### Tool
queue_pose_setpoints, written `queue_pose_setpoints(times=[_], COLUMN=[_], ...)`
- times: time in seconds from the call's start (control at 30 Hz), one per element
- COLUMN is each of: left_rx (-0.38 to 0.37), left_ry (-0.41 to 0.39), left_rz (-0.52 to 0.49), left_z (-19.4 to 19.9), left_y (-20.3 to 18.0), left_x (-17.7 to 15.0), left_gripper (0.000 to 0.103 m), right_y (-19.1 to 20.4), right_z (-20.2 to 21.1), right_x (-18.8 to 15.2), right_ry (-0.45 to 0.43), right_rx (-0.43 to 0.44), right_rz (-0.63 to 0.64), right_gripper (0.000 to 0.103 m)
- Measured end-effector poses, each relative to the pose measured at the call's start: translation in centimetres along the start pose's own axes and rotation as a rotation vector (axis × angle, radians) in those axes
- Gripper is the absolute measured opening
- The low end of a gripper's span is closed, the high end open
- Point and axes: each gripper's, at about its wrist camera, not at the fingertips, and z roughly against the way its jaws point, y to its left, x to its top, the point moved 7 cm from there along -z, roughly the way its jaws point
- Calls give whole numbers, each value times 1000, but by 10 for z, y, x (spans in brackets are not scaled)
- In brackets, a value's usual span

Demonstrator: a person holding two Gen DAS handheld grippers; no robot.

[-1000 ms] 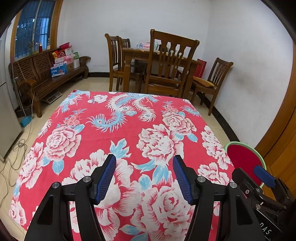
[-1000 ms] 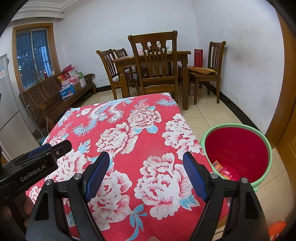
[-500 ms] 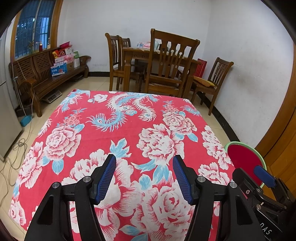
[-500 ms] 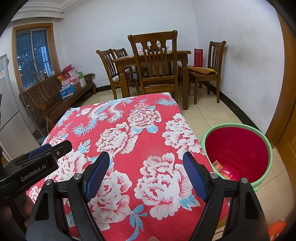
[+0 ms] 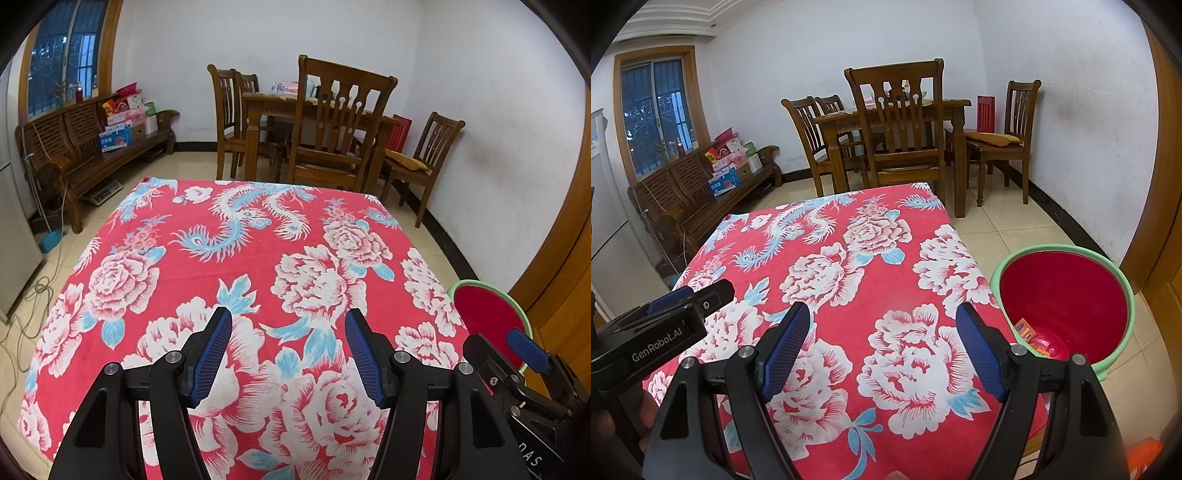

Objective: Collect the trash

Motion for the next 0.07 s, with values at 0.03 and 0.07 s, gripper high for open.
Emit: queue_pose_setpoints(times=[0.03,0.07], left_rx=[3,4], left_ry=[0,1], left_rz=[-2,-3], left_z=[0,-1], left_y=[0,0], left_x=[0,0], left_gripper=[65,65], right_y=[0,-1], right_z=[0,0], right_x=[0,0], right_ry=[1,2], right_rx=[0,0], right_rz=[0,0], right_gripper=[81,81])
